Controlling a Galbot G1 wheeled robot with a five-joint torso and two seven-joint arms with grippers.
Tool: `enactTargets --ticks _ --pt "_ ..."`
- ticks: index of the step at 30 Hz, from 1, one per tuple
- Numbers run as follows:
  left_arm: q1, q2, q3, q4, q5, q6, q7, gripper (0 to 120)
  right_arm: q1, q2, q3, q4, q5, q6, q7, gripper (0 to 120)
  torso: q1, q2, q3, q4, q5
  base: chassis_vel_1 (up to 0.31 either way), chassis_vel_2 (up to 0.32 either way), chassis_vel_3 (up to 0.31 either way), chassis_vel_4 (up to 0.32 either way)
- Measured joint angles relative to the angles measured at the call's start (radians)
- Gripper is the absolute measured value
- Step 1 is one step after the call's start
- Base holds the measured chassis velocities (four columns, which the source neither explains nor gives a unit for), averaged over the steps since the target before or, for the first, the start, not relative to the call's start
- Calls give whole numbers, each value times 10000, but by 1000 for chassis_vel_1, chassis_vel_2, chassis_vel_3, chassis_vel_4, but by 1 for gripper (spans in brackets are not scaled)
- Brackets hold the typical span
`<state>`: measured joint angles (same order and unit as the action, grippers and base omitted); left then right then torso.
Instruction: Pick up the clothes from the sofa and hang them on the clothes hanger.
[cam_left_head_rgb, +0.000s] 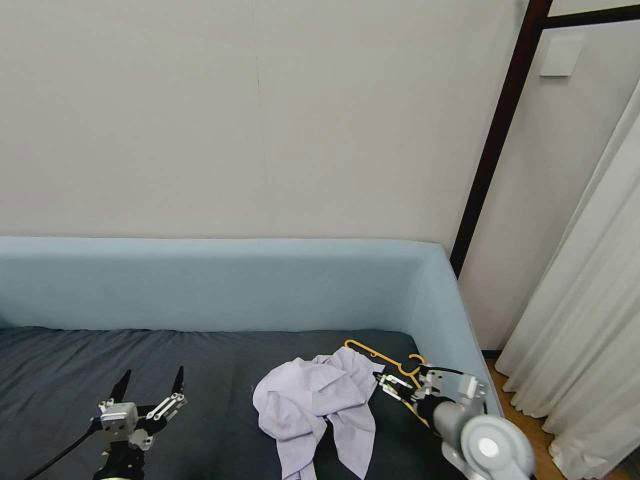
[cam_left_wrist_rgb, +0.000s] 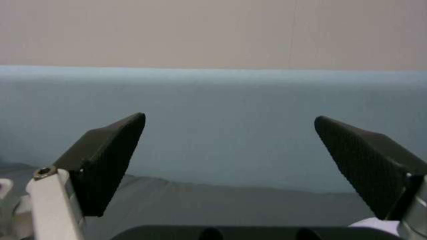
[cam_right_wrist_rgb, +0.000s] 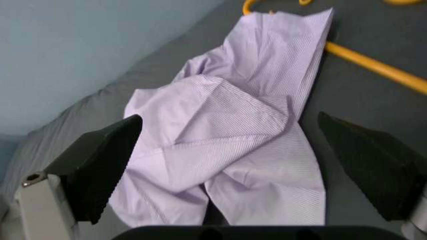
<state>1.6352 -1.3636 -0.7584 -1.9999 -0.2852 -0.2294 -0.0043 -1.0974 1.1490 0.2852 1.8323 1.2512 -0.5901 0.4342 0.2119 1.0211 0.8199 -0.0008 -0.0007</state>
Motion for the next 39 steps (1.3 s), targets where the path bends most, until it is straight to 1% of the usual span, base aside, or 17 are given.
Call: enactTargets --ticks 1,3,4,6,8,12,17,21,22,25,26,30,31,34,35,36,39 --pt "38 -59 -100 134 41 -70 -2 100 457 332 -232 -760 8 -19 7 100 0 0 0 0 3 0 0 0 0" --pt "42 -284 -233 344 217 -218 0 100 1270 1506 -123 -2318 -76 -62 69 100 0 0 -1 -5 2 0 0 0 0" --pt "42 -284 -233 344 217 -218 0 100 1270 1506 -123 -2318 -76 -62 69 100 0 0 -1 -5 2 0 0 0 0" --pt "56 -523 -266 415 304 -286 -3 100 1650 2484 255 -3447 -303 -61 271 100 1 0 -1 -1 3 0 0 0 0" --pt "73 -601 -280 429 337 -345 -7 100 1719 2858 482 -4079 -579 -38 285 100 0 0 -1 -2 3 0 0 0 0" --pt "117 -633 -368 428 301 -377 -31 100 1723 3132 741 -4594 -807 43 168 100 0 0 -1 -7 2 0 0 0 0" --pt "181 -633 -465 419 272 -388 -64 100 1674 3397 952 -4895 -1012 132 -46 100 0 0 -2 -3 4 0 0 0 0" --pt "227 -661 -493 332 273 -388 -69 100 1609 3636 921 -5033 -1338 255 -295 93 0 0 -2 -4 4 0 0 0 0" --pt "227 -661 -493 332 273 -388 -69 100 1609 3636 921 -5033 -1338 255 -295 93 0 0 -2 -4 4 0 0 0 0" --pt "321 -670 -561 266 273 -397 -78 100 1653 3819 779 -5288 -1760 417 -500 84 -1 0 -2 -3 5 0 0 0 0" --pt "321 -670 -561 266 273 -397 -78 100 1653 3819 779 -5288 -1760 417 -500 84 -1 0 -2 -3 5 0 0 0 0" --pt "421 -633 -680 182 189 -436 -93 100 1772 3969 584 -5781 -2641 805 -803 66 0 0 -2 -2 5 0 0 0 0" --pt "421 -633 -680 182 189 -436 -93 100 1772 3969 584 -5781 -2641 805 -803 66 0 0 -2 -2 5 0 0 0 0" --pt "494 -605 -740 170 58 -503 -116 100 1773 3990 541 -5968 -2965 1011 -1033 51 -1 0 -2 -3 4 0 0 0 0" --pt "501 -603 -760 195 57 -558 -118 100 1773 4002 540 -5998 -3017 1044 -1095 48 -1 0 -2 -4 5 0 0 0 0" --pt "501 -603 -760 195 57 -558 -118 100 1773 4002 540 -5998 -3017 1044 -1095 48 -1 0 -2 -4 5 0 0 0 0" --pt "525 -624 -771 243 48 -653 -118 100 1759 4061 508 -6009 -3206 1184 -1258 34 0 1 -2 -4 2 0 0 0 0"
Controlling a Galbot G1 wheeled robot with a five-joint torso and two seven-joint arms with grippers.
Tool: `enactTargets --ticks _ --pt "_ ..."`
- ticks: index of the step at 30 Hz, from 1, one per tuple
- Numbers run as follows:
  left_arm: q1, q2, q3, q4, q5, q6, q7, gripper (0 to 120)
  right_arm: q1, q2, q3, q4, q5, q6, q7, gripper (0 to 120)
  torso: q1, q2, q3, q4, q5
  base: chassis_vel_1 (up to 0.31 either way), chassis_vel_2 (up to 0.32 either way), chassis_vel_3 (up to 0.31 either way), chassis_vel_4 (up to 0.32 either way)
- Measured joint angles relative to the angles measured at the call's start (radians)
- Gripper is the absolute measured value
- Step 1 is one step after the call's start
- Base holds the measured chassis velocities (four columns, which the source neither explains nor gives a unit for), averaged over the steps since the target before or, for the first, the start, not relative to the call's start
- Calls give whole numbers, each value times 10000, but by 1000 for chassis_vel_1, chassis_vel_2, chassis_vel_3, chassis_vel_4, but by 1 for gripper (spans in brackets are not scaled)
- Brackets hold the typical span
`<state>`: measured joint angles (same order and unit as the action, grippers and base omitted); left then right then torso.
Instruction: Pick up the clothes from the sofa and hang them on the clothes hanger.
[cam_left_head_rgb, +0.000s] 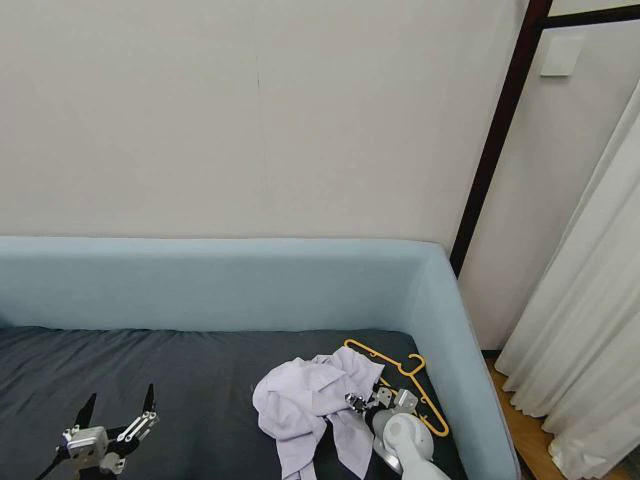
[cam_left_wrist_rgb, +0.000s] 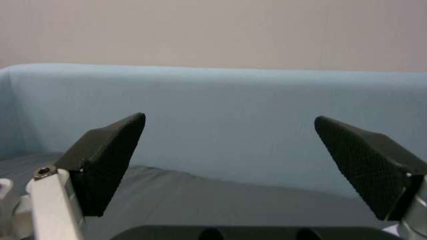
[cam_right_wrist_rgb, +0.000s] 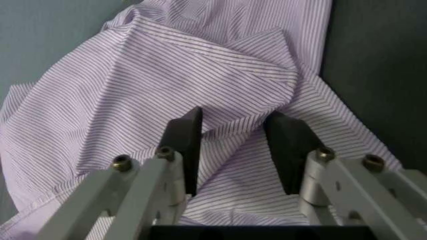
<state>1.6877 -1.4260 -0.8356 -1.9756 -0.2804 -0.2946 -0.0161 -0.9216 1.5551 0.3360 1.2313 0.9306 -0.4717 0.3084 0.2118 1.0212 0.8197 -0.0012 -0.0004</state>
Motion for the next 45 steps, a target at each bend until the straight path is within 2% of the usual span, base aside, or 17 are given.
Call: enactTargets --ticks 2,3,8,10,12,14,15,18,20,23,25,26,29,36,42,45 --pt "15 -1 7 -8 -48 -4 -4 100 -9 88 -51 -5 -188 100 -93 26 0 0 0 1 3 0 0 0 0" --pt "15 -1 7 -8 -48 -4 -4 100 -9 88 -51 -5 -188 100 -93 26 0 0 0 1 3 0 0 0 0" --pt "-10 119 -56 -23 -107 -2 -45 100 -57 224 -91 -50 -523 212 -249 4 -1 0 0 1 2 0 0 0 0" --pt "-17 142 -70 -23 -111 -1 -48 100 -75 226 -115 -33 -560 248 -274 0 0 -1 0 1 2 0 0 0 0" --pt "-39 169 -78 -6 -127 -1 -55 100 -122 210 -175 70 -626 563 -325 0 0 0 0 0 2 0 0 0 0" --pt "-81 195 -78 38 -161 -4 -62 100 -217 107 -415 255 -792 1409 -535 0 0 0 0 1 2 0 0 0 0" --pt "-81 195 -78 38 -161 -4 -62 100 -217 107 -415 255 -792 1409 -535 0 0 0 0 1 2 0 0 0 0" --pt "-148 233 -76 101 -218 -9 -67 100 -317 -80 -728 534 -1057 2338 -871 0 0 0 1 1 3 0 0 0 0" --pt "-157 238 -76 108 -223 -9 -67 100 -331 -120 -781 591 -1101 2497 -938 0 0 0 0 1 3 0 0 0 0" --pt "-350 267 15 291 -294 -56 -76 100 -394 -847 -1506 1734 -1284 4186 -1732 0 -1 0 0 -2 1 0 0 0 0" --pt "-438 242 113 423 -293 -133 -74 100 -209 -1357 -1974 2653 -1048 4796 -2085 0 -1 0 0 -3 2 0 0 0 0" --pt "-438 242 113 423 -293 -133 -74 100 -209 -1357 -1974 2653 -1048 4796 -2085 0 -1 0 0 -3 2 0 0 0 0" --pt "-512 238 165 518 -292 -174 -74 100 429 -2094 -2593 3746 -446 5349 -2526 0 -1 0 1 0 2 0 0 0 0" --pt "-496 397 -84 534 -525 -259 -72 100 2191 -3125 -3115 4634 771 5615 -2730 0 -1 0 1 0 3 0 0 0 0" --pt "-517 521 -219 554 -775 -294 -70 100 3621 -3717 -3427 4997 1426 5472 -2701 0 -1 0 1 0 2 0 0 0 0" --pt "-592 540 -195 390 -871 -192 -65 100 4989 -4090 -3748 4556 1717 5603 -2677 0 -1 -1 2 1 6 0 0 0 0"
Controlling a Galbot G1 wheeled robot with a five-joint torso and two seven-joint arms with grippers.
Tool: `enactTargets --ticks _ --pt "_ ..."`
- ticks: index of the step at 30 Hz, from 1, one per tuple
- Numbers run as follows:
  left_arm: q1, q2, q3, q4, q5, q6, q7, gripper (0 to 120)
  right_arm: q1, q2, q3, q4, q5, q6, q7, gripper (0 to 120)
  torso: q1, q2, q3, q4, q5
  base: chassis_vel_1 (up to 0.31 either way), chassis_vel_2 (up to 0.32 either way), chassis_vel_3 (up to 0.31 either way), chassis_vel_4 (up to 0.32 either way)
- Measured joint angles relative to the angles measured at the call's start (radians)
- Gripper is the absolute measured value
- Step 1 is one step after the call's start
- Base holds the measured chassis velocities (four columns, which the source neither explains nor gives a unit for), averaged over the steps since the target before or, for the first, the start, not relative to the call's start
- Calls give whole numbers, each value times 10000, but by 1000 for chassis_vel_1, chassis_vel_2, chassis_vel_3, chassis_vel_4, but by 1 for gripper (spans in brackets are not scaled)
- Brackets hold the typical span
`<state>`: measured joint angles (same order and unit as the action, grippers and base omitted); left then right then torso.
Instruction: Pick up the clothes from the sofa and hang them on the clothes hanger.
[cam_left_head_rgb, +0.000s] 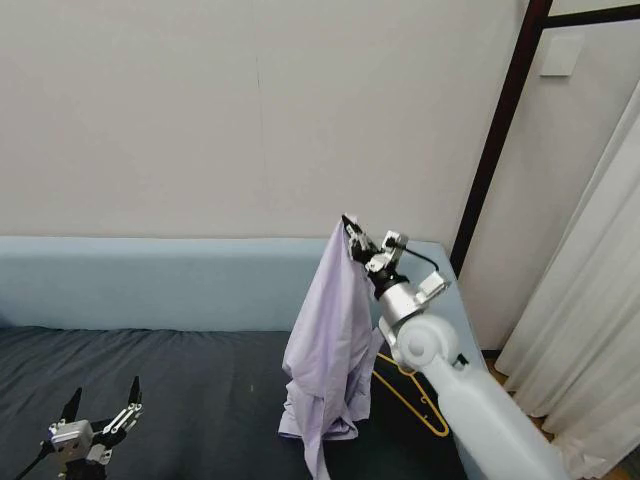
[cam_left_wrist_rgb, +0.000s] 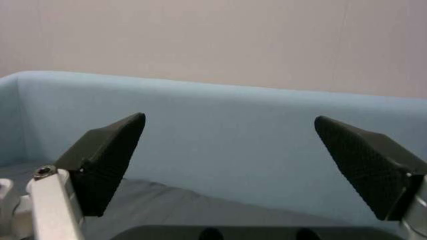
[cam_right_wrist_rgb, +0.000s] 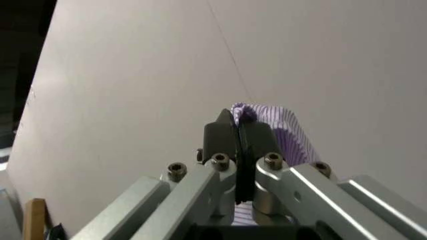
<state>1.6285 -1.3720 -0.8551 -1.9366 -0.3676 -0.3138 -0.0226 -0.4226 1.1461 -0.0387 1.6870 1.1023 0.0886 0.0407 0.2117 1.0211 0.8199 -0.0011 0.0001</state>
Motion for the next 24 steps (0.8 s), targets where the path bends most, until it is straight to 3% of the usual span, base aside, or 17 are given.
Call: enactTargets --ticks 7,15,19,24 --pt "-69 15 66 -71 -6 51 3 100 2509 -603 -459 -539 881 47 112 0 1 0 0 -2 -2 0 0 0 0" --pt "-105 52 86 -224 -29 171 -6 100 4221 -1052 -864 -1022 1437 38 -71 0 1 1 -3 0 -8 0 0 0 0" --pt "-104 2 107 -220 -18 131 -18 100 3692 -1473 -917 20 1596 37 -147 0 1 1 -2 0 -3 0 0 0 0" --pt "-203 -106 277 -84 158 95 -23 100 -94 -2124 -1033 2927 403 -19 -11 0 0 1 -4 -1 0 0 0 0 0"
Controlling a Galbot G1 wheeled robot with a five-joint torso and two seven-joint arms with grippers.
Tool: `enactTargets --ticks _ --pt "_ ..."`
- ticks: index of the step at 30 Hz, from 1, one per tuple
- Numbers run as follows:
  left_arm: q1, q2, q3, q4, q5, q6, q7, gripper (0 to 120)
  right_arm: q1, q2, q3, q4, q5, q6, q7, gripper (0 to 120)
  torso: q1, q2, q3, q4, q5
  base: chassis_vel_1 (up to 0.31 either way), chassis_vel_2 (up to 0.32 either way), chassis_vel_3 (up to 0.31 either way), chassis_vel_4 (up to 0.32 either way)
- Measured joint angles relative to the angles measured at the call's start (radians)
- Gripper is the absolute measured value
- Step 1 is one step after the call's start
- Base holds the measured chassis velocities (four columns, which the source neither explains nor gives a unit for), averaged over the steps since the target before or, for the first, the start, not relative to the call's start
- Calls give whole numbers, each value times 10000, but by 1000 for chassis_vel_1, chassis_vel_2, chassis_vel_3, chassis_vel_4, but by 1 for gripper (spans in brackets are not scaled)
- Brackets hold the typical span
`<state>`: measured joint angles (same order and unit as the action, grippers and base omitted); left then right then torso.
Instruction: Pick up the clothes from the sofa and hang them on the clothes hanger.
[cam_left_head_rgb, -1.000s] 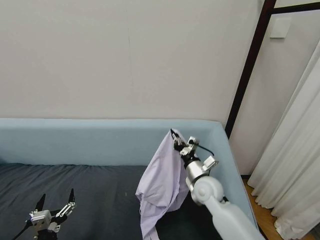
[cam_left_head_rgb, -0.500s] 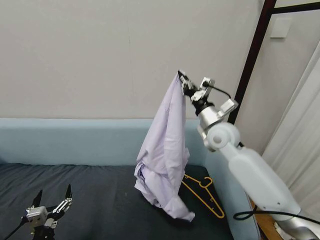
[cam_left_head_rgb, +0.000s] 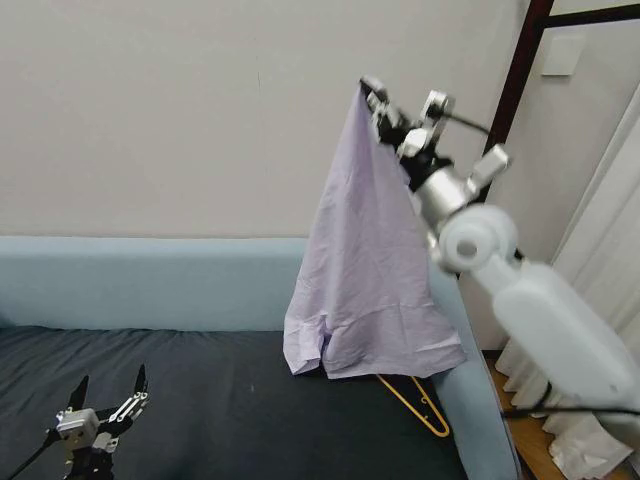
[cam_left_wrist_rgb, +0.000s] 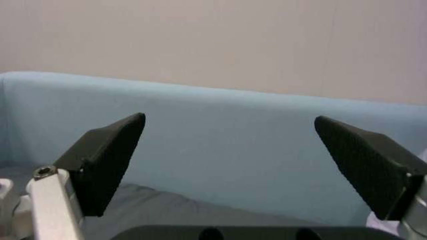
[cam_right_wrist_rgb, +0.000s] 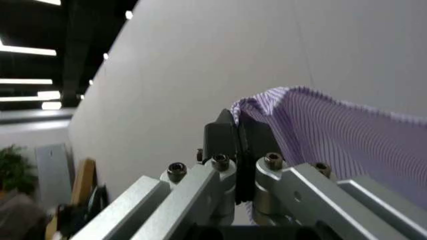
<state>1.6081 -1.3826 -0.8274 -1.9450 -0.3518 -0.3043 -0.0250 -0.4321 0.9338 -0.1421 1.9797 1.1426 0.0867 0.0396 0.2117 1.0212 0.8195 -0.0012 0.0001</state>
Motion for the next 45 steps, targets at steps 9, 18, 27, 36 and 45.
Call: enactTargets --ticks 9,18,27,36,45 --pt "238 -191 68 -186 169 -181 -9 100 -6149 1053 -543 -290 -4107 366 191 0 -2 1 -1 -1 -3 0 0 0 0" --pt "269 -323 125 -290 325 -187 -21 100 -7530 1785 -974 -1931 -5919 -679 1094 0 -1 1 1 0 -3 0 0 0 0" --pt "268 -324 -153 -197 331 -197 -34 100 -7684 1658 -1307 -716 -3967 -3891 1855 30 -1 1 1 2 -4 0 0 0 0" --pt "184 -422 -180 -72 441 -201 -36 100 -7236 1370 -704 332 -1933 -4413 3284 59 0 0 2 0 -3 0 0 0 0" --pt "119 -498 -9 -63 651 -202 -38 100 -7271 1438 415 311 -1257 -4129 3901 94 2 -1 3 0 -2 0 0 0 0"
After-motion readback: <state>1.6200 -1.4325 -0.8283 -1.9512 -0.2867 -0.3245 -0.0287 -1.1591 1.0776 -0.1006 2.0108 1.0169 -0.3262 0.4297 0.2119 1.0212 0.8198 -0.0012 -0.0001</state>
